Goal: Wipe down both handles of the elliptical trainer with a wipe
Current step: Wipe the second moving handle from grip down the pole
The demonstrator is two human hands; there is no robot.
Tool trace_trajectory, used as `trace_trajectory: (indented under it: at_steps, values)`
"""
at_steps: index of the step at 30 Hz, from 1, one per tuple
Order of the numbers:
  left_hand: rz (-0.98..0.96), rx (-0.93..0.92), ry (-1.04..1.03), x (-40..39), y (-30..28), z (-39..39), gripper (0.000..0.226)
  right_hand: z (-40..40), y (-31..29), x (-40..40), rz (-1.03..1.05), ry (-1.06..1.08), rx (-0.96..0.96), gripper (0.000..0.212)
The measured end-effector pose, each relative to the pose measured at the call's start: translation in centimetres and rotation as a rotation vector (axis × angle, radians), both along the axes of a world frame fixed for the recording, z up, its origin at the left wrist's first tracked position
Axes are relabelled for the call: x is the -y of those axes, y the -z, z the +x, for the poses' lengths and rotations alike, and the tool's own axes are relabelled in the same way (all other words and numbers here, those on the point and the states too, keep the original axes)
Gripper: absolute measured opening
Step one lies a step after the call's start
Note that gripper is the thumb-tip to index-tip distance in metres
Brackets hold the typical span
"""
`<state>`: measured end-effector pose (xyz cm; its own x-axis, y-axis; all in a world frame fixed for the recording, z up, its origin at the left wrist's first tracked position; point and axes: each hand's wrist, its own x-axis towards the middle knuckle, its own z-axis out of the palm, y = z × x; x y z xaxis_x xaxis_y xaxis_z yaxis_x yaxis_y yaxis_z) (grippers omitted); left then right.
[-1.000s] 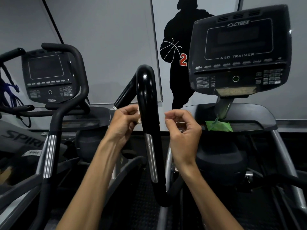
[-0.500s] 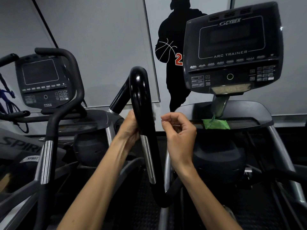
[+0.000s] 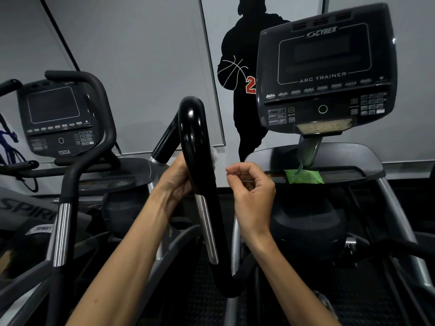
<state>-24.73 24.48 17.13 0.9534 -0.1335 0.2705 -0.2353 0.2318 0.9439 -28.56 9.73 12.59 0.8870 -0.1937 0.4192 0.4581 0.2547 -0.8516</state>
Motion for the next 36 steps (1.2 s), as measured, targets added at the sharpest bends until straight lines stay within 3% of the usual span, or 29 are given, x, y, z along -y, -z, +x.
trace_trajectory:
  at_steps: [2,6,13,17,20,21,23,25,29,31,33,36]
  values:
    - [-0.082,0.011,0.017,0.5,-0.5,0.7,0.013,0.1,0.0,0.2,0.003,0.007,-0.001,0.031]
    - [0.142,-0.008,0.177,1.1,2.5,0.7,0.013,0.1,0.3,0.4,0.006,0.0,-0.002,0.028]
    - [-0.176,-0.028,0.163,1.2,-0.6,0.4,0.04,0.2,0.7,0.1,0.01,0.004,-0.002,0.03]
    - [-0.116,-0.059,0.134,0.4,-0.3,0.8,0.034,0.4,0.8,-0.2,0.021,-0.008,0.012,0.028]
    - [-0.218,-0.089,0.172,0.9,-0.5,1.0,0.018,0.2,0.4,-0.3,0.072,-0.073,0.027,0.02]
    - [-0.216,-0.106,0.138,1.2,-0.4,1.0,0.008,0.2,0.3,-0.4,0.105,-0.114,0.031,0.019]
    - [-0.116,-0.082,0.057,1.2,0.3,1.2,0.032,0.3,0.1,-0.7,0.148,-0.171,0.034,0.02]
    - [-0.012,-0.042,-0.005,1.3,0.1,0.5,0.039,0.7,0.1,-1.0,0.125,-0.172,0.057,0.015]
    - [0.035,-0.079,-0.04,0.5,0.3,-1.1,0.003,0.7,-0.2,-1.4,0.178,-0.277,0.051,0.008]
    - [0.05,-0.092,-0.049,-0.6,1.0,-1.4,0.027,0.6,-0.9,-1.5,0.177,-0.305,0.064,0.007]
    - [0.033,-0.079,-0.145,-1.2,1.0,-1.5,0.021,0.8,-1.5,-1.7,0.177,-0.315,0.086,0.009]
    - [0.018,-0.015,-0.318,-1.2,0.1,-1.4,0.028,1.4,-2.7,-2.1,0.219,-0.29,0.075,0.003]
